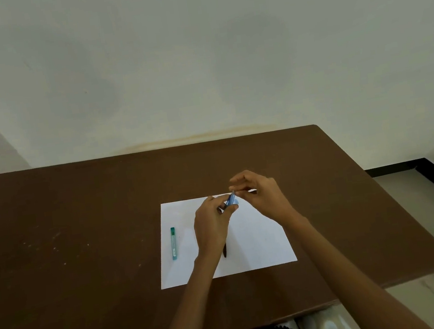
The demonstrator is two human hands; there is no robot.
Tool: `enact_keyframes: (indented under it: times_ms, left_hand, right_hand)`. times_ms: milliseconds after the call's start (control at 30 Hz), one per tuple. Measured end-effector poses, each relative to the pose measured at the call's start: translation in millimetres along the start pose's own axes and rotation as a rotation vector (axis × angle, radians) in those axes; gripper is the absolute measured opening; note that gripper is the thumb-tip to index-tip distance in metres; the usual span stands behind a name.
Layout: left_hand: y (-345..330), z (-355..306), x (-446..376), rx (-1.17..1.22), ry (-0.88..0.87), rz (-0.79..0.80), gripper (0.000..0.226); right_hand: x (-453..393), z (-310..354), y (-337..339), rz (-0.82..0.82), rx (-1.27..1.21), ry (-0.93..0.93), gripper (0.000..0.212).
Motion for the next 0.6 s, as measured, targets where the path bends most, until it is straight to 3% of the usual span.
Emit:
enact_keyframes:
  times_ms: [167, 233, 333, 400, 500, 600]
  left_hand:
    - [-1.8, 4.0, -3.2, 0.089, 0.057, -0.018, 0.030]
    - [-3.5, 5.2, -3.6, 0.103, 0.070, -0.001, 0.030]
    - [-3.8, 9.0, -4.1, 0.121, 0.085, 0.010, 0.031]
    - [-2.5, 11.9, -4.7, 0.132, 0.094, 0.007, 0.032]
    - [-0.6, 14.9, -7.3, 0.138, 0.095, 0.014, 0.032]
    - [1.0, 18.0, -10.1, 0.138, 0.107, 0.013, 0.033]
  right_hand:
    - [8.7, -13.1, -7.0, -0.093, -0.324, -0.290, 0.032]
    - [13.8, -25.7, -13.2, -0.132, -0.332, -0.367, 0.032]
    - [16.9, -53.4, -24.6, -0.143, 0.009, -0.424, 0.028]
    - [17.3, -71.3, -36.8, -0.053, 0.258, -0.426, 0.034]
    - [15.3, -82.5, -54.7, 0.066, 0.392, -0.390, 0.043]
    - [13.3, -87.3, -64.7, 0.054, 0.434, -0.353, 0.043]
Point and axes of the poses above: each hand's wrist, its own x-axis away from the middle knuckle, its own y-axis out of the back of the hand, z = x × y, the point moved 5 cm from there along -x, towards the middle knuckle, and after that the axes turned 9 degrees about -z, right-handed, at the moved point
